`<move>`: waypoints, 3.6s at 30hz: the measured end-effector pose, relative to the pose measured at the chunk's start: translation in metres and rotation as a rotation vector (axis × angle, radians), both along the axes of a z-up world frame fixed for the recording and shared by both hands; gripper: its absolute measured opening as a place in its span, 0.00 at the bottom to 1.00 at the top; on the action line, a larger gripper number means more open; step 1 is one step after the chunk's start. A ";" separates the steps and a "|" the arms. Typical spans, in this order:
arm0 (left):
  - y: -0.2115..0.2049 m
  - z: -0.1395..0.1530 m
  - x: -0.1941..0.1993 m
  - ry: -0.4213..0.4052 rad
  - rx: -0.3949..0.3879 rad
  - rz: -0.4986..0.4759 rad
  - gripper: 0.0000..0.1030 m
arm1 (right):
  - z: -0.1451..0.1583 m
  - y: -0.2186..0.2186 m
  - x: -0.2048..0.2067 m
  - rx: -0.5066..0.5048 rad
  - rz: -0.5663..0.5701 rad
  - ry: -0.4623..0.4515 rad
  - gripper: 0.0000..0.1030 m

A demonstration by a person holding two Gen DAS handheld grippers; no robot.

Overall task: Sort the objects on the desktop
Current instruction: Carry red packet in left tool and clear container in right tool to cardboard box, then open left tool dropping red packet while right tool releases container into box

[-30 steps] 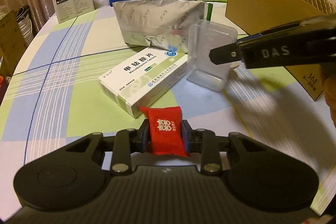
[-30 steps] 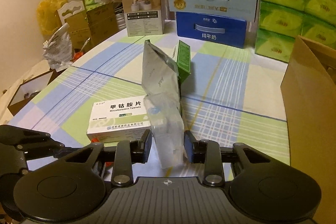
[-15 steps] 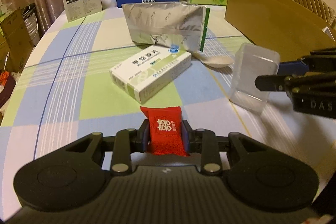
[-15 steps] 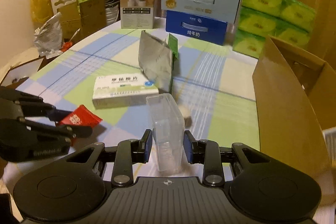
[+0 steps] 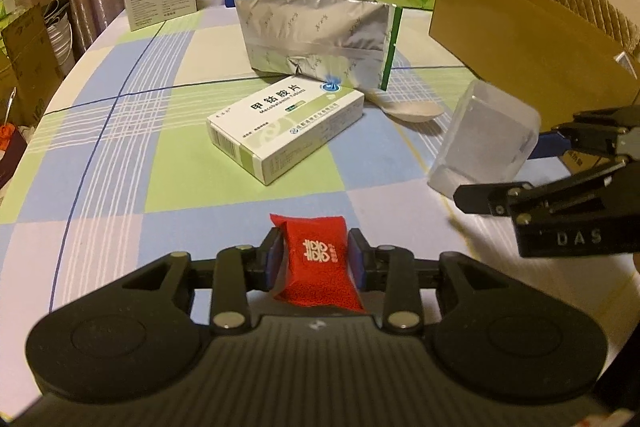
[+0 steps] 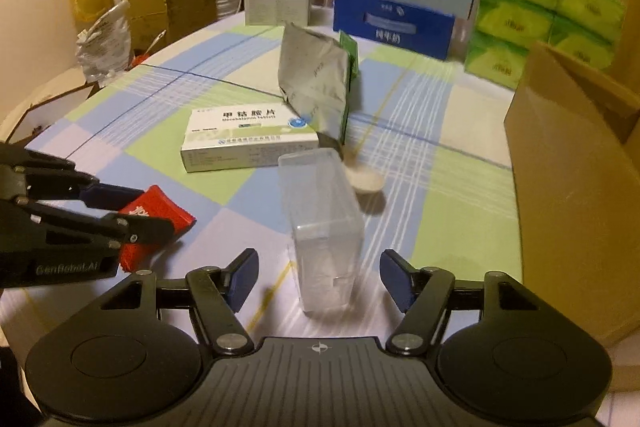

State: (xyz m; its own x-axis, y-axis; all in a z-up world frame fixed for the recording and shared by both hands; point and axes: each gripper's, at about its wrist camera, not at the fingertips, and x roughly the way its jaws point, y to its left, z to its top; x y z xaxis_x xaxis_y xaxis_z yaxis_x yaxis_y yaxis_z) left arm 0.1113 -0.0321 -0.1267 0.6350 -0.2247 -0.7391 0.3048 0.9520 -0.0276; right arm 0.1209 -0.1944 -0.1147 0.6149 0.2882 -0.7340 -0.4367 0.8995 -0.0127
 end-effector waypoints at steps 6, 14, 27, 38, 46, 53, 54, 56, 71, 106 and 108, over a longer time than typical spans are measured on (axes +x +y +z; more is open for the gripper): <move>-0.014 -0.003 -0.007 -0.047 0.118 -0.024 0.32 | -0.001 -0.001 0.004 0.006 0.001 0.015 0.63; -0.020 -0.006 -0.011 -0.059 0.183 -0.029 0.32 | 0.000 -0.007 0.008 0.051 -0.037 0.036 0.63; -0.014 -0.002 -0.009 -0.038 0.120 -0.011 0.23 | -0.001 -0.004 0.011 0.050 -0.017 0.030 0.62; -0.014 0.001 -0.008 -0.045 0.083 -0.005 0.23 | -0.001 -0.002 0.012 0.047 -0.018 0.027 0.29; -0.017 0.008 -0.009 -0.066 0.069 -0.005 0.23 | 0.009 -0.005 0.006 0.070 -0.038 -0.022 0.27; -0.025 0.021 -0.016 -0.100 0.060 -0.023 0.23 | 0.020 -0.010 -0.006 0.091 -0.058 -0.053 0.27; -0.026 0.023 -0.018 -0.103 0.059 -0.024 0.23 | 0.024 -0.012 -0.009 0.099 -0.064 -0.058 0.27; -0.028 0.027 -0.023 -0.106 0.054 -0.021 0.23 | 0.031 -0.013 -0.015 0.118 -0.068 -0.074 0.27; -0.049 0.084 -0.064 -0.158 -0.009 -0.027 0.23 | 0.103 -0.044 -0.058 0.146 -0.142 -0.192 0.27; -0.264 0.149 0.007 -0.181 -0.122 -0.342 0.23 | 0.155 -0.265 -0.038 0.101 -0.457 -0.266 0.27; -0.273 0.146 0.016 -0.175 -0.123 -0.351 0.23 | 0.150 -0.269 -0.032 0.106 -0.462 -0.257 0.27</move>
State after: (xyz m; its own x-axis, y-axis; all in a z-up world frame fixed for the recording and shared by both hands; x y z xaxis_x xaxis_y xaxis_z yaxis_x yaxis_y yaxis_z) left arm 0.1271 -0.3048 0.0192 0.6177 -0.5297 -0.5813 0.6205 0.7823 -0.0534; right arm 0.0892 -0.4629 0.0351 0.8509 0.0094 -0.5252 0.0100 0.9994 0.0341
